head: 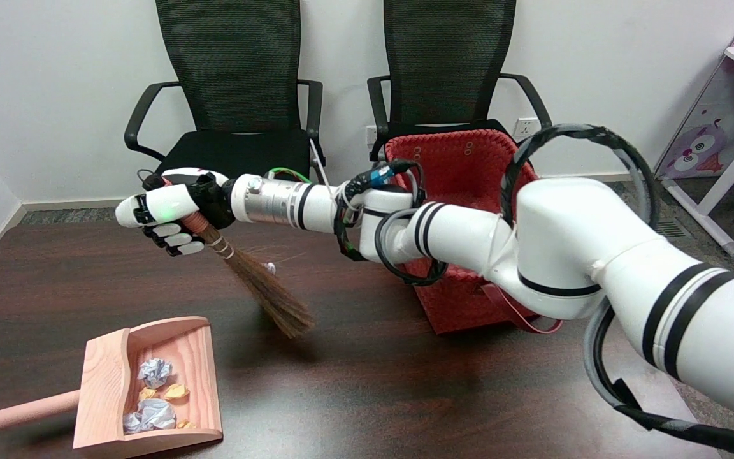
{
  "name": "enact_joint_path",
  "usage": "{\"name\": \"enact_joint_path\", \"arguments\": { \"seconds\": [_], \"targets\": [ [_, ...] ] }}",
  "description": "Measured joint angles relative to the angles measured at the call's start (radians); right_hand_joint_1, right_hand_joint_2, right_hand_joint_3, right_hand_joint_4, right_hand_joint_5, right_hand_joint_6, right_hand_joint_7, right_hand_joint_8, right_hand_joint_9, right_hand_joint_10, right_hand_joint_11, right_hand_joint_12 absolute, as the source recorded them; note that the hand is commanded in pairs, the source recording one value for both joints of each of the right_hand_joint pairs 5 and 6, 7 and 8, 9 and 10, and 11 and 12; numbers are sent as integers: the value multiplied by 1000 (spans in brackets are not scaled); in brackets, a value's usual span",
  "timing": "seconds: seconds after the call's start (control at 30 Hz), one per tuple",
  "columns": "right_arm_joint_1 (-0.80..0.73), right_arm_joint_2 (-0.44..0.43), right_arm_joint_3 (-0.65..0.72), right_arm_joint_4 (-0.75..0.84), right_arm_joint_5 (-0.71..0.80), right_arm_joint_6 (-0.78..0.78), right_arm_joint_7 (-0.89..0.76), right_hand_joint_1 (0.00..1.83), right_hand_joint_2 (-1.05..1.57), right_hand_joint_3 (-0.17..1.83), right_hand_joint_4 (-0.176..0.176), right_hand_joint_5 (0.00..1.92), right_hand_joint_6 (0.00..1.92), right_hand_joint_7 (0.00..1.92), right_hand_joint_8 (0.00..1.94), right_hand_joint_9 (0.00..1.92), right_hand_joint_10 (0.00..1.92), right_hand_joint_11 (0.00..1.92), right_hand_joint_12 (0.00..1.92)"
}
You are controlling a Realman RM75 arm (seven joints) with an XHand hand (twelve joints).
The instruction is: Sweep the paper ball into the dustpan.
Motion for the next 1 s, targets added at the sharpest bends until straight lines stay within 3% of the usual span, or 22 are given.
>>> {"name": "enact_joint_path", "arguments": {
  "seconds": [0.43, 0.63, 0.83, 1.0],
  "targets": [
    [-47, 110, 185, -312, 0, -183, -79, 881, 1497, 1520, -22, 1920, 1920, 1920, 1920, 1920, 1920, 1920, 1920],
    [-40, 152, 225, -423, -2, -240, -135, 889, 1404, 1668, -21, 1920, 1920, 1920, 1920, 1920, 1920, 1920, 1920],
    [2, 168, 201, -435, -3, -247, -220, 893, 1340, 1751, -22, 1920, 1920, 1920, 1920, 1920, 1920, 1920, 1920],
    [36, 145, 156, -341, -3, -205, -291, 899, 1225, 1833, -28, 1920, 1920, 1920, 1920, 1920, 1920, 1920, 1920]
  ]
}}
